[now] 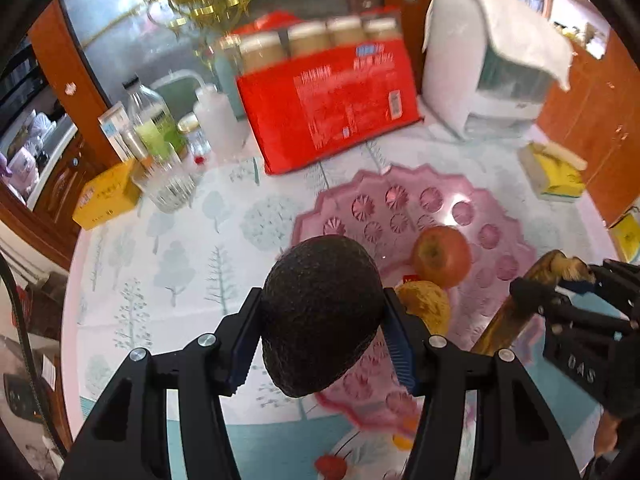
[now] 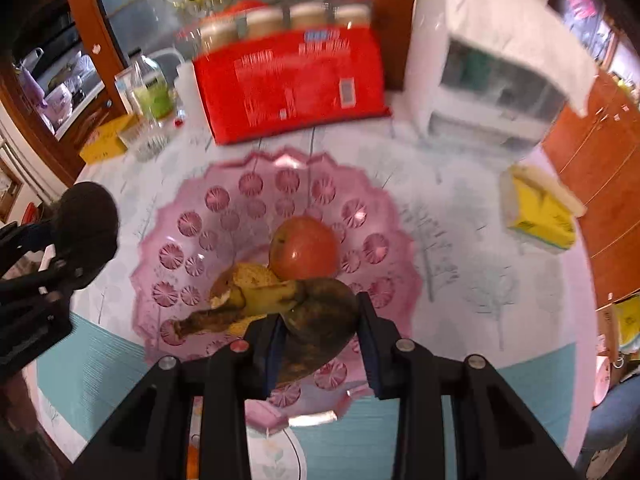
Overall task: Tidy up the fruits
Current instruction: 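Lift the avocado with the left gripper toward the pink bowl while the right gripper carries the banana, then open the left gripper to drop the avocado in the bowl while the right gripper releases the banana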
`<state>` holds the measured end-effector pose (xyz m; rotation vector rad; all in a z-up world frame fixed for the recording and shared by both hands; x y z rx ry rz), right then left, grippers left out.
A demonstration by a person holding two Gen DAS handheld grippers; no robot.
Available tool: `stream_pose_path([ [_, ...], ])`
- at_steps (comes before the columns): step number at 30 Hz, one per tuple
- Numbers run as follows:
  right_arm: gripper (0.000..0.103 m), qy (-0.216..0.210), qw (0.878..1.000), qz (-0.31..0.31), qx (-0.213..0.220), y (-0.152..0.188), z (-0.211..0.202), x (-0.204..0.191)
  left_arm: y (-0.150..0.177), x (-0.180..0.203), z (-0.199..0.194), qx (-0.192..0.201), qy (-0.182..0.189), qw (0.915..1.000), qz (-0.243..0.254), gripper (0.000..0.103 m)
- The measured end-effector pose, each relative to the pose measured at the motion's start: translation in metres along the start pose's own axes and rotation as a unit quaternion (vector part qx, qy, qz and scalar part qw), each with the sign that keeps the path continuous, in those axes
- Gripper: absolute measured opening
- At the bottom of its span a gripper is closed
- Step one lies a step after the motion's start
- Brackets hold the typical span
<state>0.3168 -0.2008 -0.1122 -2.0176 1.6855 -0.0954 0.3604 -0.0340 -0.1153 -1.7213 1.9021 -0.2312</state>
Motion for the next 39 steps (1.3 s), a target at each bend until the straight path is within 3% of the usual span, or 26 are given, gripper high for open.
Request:
stream_pose_path([
  [7, 0.034, -0.022, 0.999, 0.001, -0.04, 0.002, 0.042, 0.017, 0.002, 0.031, 0.043, -0.04, -0.005, 0.9991, -0.012, 0.056],
  [13, 0.037, -0.029, 0.999, 0.014, -0.031, -0.002, 0.052, 0.031, 0.002, 0.042, 0.06, -0.061, 0.0, 0.9977, -0.03, 0.057],
  [17, 0.043, -0.035, 0.999, 0.013, -0.014, -0.004, 0.048, 0.033, -0.003, 0.039, 0.052, -0.037, -0.007, 0.9983, -0.044, 0.087],
  [30, 0.044, -0.049, 0.998, 0.014, 0.029, -0.002, 0.023, 0.031, -0.003, 0.037, 0.023, -0.015, -0.008, 0.9984, -0.055, 0.088],
  [39, 0.045, -0.034, 0.999, 0.006, 0.04, -0.002, 0.017, 0.027, 0.003, 0.034, 0.004, 0.0, 0.006, 0.9982, -0.06, 0.088],
])
Point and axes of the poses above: each gripper's, at about its wrist camera, not at the fingertips, and z roughly the way its jaws point, x to its right, y to its underside, the point moved 6 cm from there along z, roughly the way its jaws point, and after that the axes turned 14 degrees about -y, right-handed, at the moved point
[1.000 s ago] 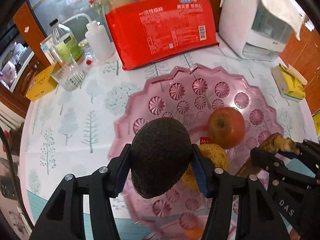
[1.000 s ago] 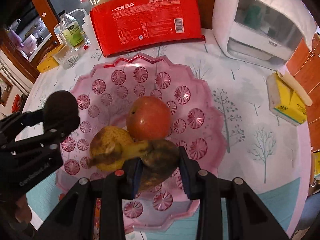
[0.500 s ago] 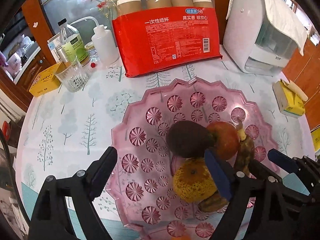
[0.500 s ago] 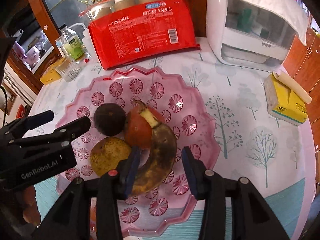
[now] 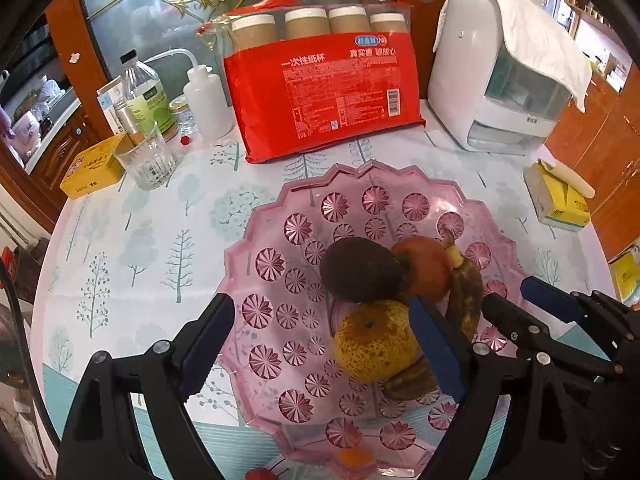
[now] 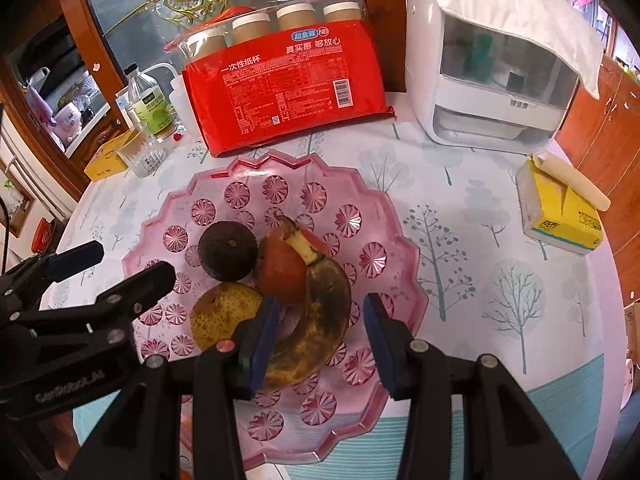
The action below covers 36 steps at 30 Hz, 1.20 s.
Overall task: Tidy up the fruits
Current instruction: 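Open the left gripper to drop the avocado in the bowl while the right gripper releases the banana, then withdraw both open grippers from the bowl back toward the plate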
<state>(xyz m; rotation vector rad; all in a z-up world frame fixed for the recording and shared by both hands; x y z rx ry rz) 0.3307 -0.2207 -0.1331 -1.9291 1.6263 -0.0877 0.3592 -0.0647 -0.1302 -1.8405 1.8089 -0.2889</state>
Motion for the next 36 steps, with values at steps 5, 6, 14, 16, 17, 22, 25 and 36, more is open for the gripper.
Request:
stream_pose_path([
  [5, 0.045, 0.0, 1.0, -0.001, -0.005, 0.001, 0.0, -0.003, 0.001, -0.006, -0.006, 0.009, 0.002, 0.9999, -0.014, 0.088],
  [6, 0.045, 0.002, 1.0, -0.001, -0.006, 0.002, 0.0, -0.004, 0.002, -0.007, -0.007, 0.009, 0.003, 0.9998, -0.017, 0.088],
  [14, 0.045, -0.002, 1.0, 0.012, -0.024, 0.01, 0.006, -0.006, 0.013, -0.01, -0.019, 0.011, -0.002, 0.9999, -0.011, 0.088],
  [16, 0.045, -0.01, 0.999, 0.018, -0.027, 0.012, 0.005, -0.008, 0.017, -0.012, -0.022, 0.004, 0.006, 0.9999, -0.012, 0.088],
  [17, 0.045, -0.009, 0.999, 0.02, -0.027, 0.014, 0.005, -0.008, 0.019, -0.013, -0.024, 0.002, 0.006, 0.9999, -0.011, 0.088],
  [22, 0.045, -0.003, 0.999, 0.026, -0.02, 0.018, -0.002, -0.011, 0.028, -0.016, -0.036, 0.001, 0.003, 1.0, 0.0, 0.088],
  [25, 0.045, 0.0, 0.999, 0.031, -0.011, 0.02, -0.01, -0.013, 0.032, -0.022, -0.045, 0.003, 0.005, 1.0, -0.006, 0.088],
  [36, 0.045, 0.009, 0.999, 0.035, 0.035, 0.042, -0.064, -0.028, 0.058, -0.053, -0.097, 0.032, 0.016, 0.9991, -0.021, 0.088],
])
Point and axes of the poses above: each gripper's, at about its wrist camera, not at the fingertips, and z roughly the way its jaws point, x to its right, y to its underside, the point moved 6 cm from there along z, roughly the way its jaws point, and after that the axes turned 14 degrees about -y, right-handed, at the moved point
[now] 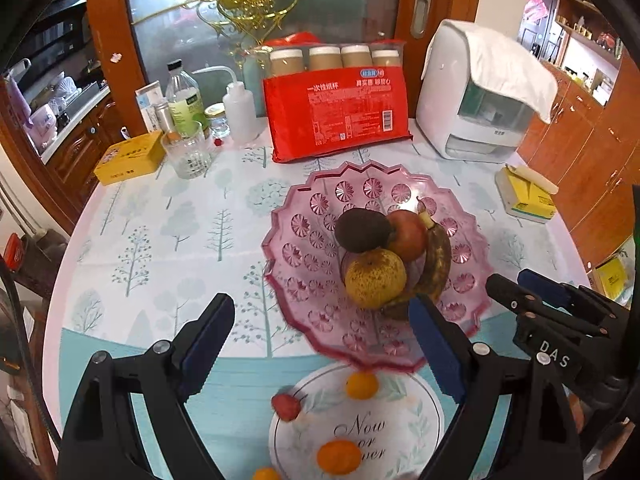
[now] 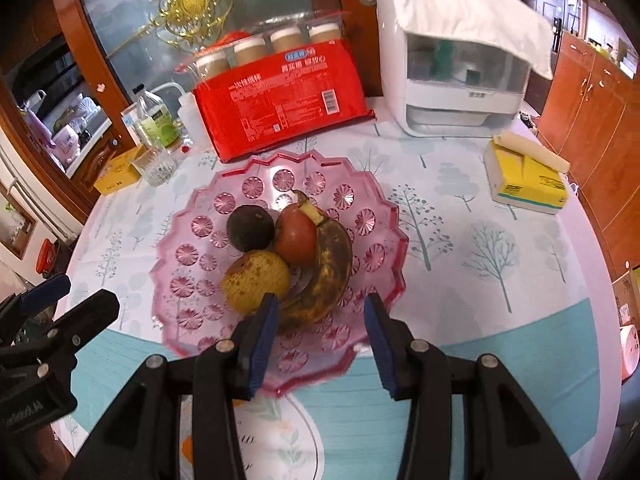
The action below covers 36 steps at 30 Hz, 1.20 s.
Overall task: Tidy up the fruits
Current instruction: 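Withdraw both open grippers from the bowl back toward the plate, then lower the right gripper to a mandarin while the left gripper approaches another mandarin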
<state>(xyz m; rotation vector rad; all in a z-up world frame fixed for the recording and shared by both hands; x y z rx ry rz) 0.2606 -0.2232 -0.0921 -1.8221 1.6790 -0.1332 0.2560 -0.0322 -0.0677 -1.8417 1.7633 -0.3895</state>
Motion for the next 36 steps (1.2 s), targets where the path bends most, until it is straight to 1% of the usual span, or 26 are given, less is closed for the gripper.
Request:
stream_pose_path([
  [8, 0.045, -0.001, 0.999, -0.031, 0.035, 0.029, -0.051, -0.033, 0.027, -0.036, -0.046, 0.016, 0.009, 0.9997, -0.013, 0.088],
  [12, 0.045, -0.002, 0.997, -0.054, 0.049, 0.044, -0.071, -0.052, 0.046, -0.051, -0.065, 0.03, -0.003, 0.9995, -0.007, 0.088],
  [16, 0.045, -0.007, 0.996, -0.071, 0.052, 0.065, -0.083, -0.067, 0.07, -0.062, -0.075, 0.033, -0.005, 0.9994, -0.001, 0.089],
  [22, 0.045, -0.014, 0.996, -0.081, 0.03, 0.104, -0.083, -0.077, 0.115, -0.06, -0.078, 0.023, -0.007, 0.9994, 0.026, 0.089],
  [25, 0.045, -0.024, 0.997, -0.078, 0.006, 0.133, -0.075, -0.077, 0.142, -0.055, -0.076, 0.013, -0.001, 0.9989, 0.045, 0.089],
  [30, 0.045, -0.034, 0.995, -0.085, -0.035, 0.181, -0.062, -0.081, 0.187, -0.049, -0.062, -0.019, 0.013, 0.9975, 0.067, 0.089],
  [31, 0.045, -0.037, 0.994, -0.088, -0.047, 0.194, -0.058, -0.083, 0.193, -0.049, -0.06, -0.024, 0.014, 0.9974, 0.067, 0.089],
  [36, 0.045, -0.053, 0.992, -0.089, -0.075, 0.23, -0.047, -0.088, 0.227, -0.048, -0.047, -0.051, 0.021, 0.9962, 0.068, 0.089],
])
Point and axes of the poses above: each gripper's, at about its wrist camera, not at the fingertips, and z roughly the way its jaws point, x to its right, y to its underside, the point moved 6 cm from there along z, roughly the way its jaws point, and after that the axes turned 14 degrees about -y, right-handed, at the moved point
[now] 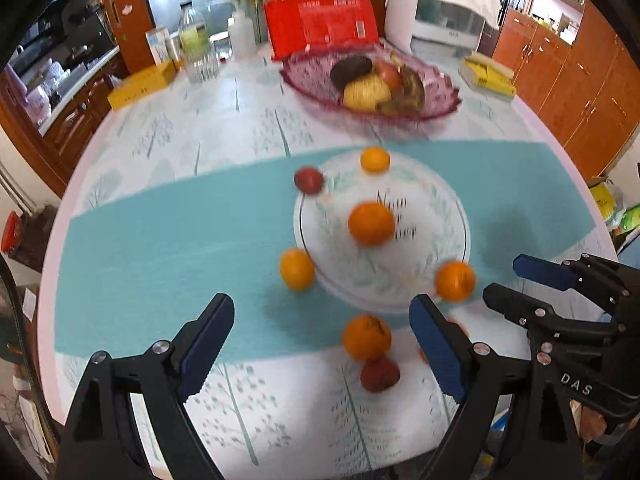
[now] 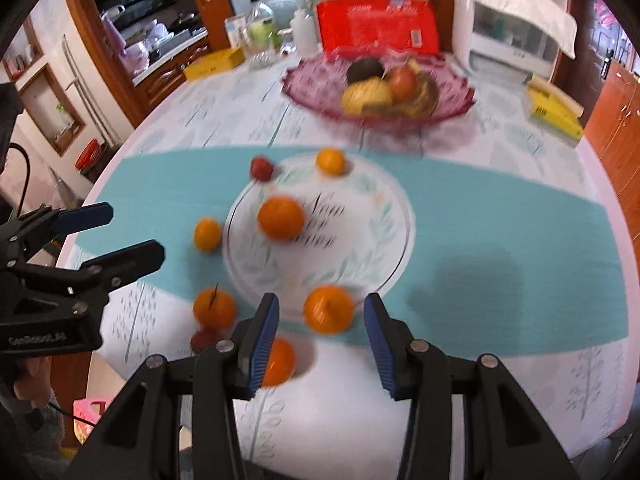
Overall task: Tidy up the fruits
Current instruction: 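Lower the right gripper to a mandarin while the left gripper approaches another mandarin, then close the left gripper on the stemmed mandarin while the right gripper grasps its mandarin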
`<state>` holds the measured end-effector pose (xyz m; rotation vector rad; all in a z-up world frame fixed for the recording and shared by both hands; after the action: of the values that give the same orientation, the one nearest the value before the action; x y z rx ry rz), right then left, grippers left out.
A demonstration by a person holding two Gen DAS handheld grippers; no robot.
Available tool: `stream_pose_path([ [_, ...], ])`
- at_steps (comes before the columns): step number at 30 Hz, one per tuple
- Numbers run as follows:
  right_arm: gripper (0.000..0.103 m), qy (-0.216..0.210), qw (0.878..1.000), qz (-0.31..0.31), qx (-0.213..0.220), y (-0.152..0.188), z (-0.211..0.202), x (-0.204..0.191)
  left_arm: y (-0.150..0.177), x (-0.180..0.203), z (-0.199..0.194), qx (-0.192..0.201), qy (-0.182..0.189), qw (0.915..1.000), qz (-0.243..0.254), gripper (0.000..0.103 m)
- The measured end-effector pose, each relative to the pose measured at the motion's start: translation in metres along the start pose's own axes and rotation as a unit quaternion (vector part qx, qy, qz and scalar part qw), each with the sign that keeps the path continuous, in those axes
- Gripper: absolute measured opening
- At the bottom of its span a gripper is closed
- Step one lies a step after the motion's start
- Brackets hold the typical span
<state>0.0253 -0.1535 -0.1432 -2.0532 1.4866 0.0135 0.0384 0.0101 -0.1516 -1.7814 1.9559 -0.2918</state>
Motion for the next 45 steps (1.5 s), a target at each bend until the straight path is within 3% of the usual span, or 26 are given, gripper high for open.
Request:
stream_pose_path([
  [8, 0.045, -0.024, 0.999, 0.029, -0.027, 0.034, 0.028, -0.006, 0.03, 0.005, 0.016, -0.021, 0.004, 0.9998, -0.005, 0.089],
  [12, 0.046, -0.066, 0.996, 0.056, -0.024, 0.04, 0.036, -0.01, 0.039, 0.004, 0.02, -0.03, 0.006, 0.9995, -0.011, 0.088],
  [18, 0.048, -0.101, 0.992, 0.069, -0.025, 0.043, 0.048, -0.016, 0.042, -0.007, 0.026, -0.04, 0.013, 0.9984, -0.039, 0.088],
  [24, 0.046, -0.139, 0.986, 0.072, -0.055, 0.051, 0.062, -0.027, 0.039, -0.01, 0.027, -0.043, 0.021, 0.9976, -0.05, 0.088],
  [29, 0.044, -0.137, 0.987, 0.057, -0.055, 0.052, 0.062, -0.03, 0.038, 0.0, 0.031, -0.054, 0.034, 0.9971, -0.043, 0.088],
  [36, 0.044, -0.1, 0.993, 0.039, -0.045, 0.054, 0.052, -0.022, 0.039, 0.024, 0.045, -0.081, 0.061, 0.9944, -0.029, 0.088],
  [40, 0.044, -0.081, 0.996, 0.03, -0.035, 0.054, 0.045, -0.017, 0.039, 0.034, 0.052, -0.093, 0.069, 0.993, -0.021, 0.074],
  [42, 0.044, -0.075, 0.996, 0.027, -0.03, 0.054, 0.042, -0.015, 0.04, 0.04, 0.056, -0.101, 0.074, 0.992, -0.016, 0.059],
  [45, 0.044, -0.064, 0.997, 0.023, -0.026, 0.055, 0.04, -0.013, 0.042, 0.044, 0.061, -0.108, 0.075, 0.9912, -0.013, 0.049],
])
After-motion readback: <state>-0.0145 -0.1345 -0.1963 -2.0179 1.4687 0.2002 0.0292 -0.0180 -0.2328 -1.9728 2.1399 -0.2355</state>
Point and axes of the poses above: each gripper's, at about its wrist camera, not at the fingertips, and z roughly the way its jaws point, x to its right, y to its underside, the point moved 6 cm from there along z, roughly the way its jaws point, and after that the axes turned 14 degrees about -y, right-handed, at the moved point
